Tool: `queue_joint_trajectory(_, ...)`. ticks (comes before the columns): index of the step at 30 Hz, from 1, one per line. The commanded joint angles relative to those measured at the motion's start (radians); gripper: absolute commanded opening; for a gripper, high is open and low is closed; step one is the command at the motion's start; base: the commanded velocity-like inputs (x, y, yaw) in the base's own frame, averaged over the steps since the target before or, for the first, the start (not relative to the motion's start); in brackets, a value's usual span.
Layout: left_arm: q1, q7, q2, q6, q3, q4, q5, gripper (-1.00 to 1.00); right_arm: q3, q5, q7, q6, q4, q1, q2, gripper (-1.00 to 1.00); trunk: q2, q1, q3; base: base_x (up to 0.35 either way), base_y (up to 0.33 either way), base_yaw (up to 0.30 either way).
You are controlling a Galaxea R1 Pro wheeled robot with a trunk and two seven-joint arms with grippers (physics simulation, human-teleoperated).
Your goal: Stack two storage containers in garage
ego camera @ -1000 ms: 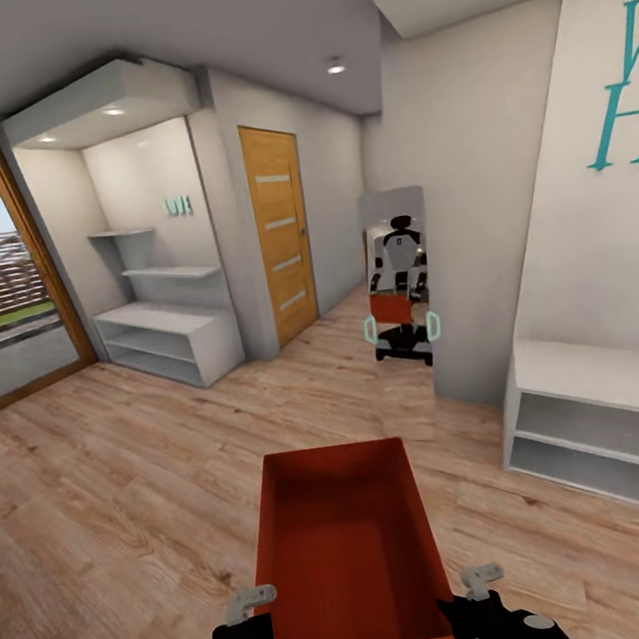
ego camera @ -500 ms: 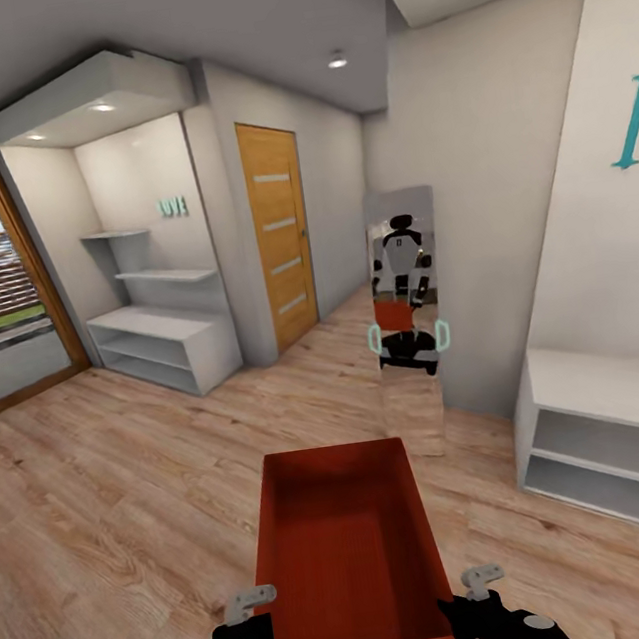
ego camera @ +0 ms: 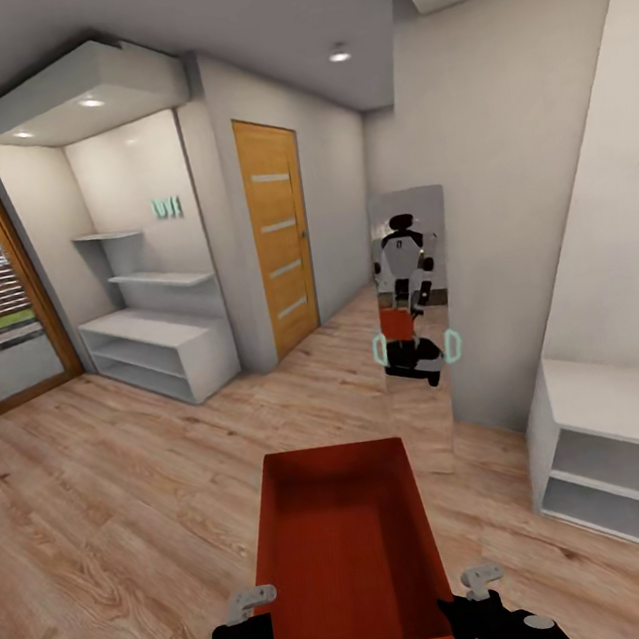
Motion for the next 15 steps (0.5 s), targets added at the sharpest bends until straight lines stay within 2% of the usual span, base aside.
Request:
queue_joint_trajectory(1,-0.001,0.006,-0.021,0.005,0.009,-0.005,-0.010,-1.00,-0.012,0.025,0.009,-0.001,0.003,0.000,0.008,-1.00,-0.001,0.001,-0.001,0.327,0.000,0.000)
queue_joint_trajectory(15,-0.001,0.006,-0.021,0.005,0.009,-0.005,-0.010,-1.00,-0.012,0.025,0.009,-0.001,0.003,0.000,0.008,-1.00,-0.001,0.001,-0.001,0.327,0.000,0.000)
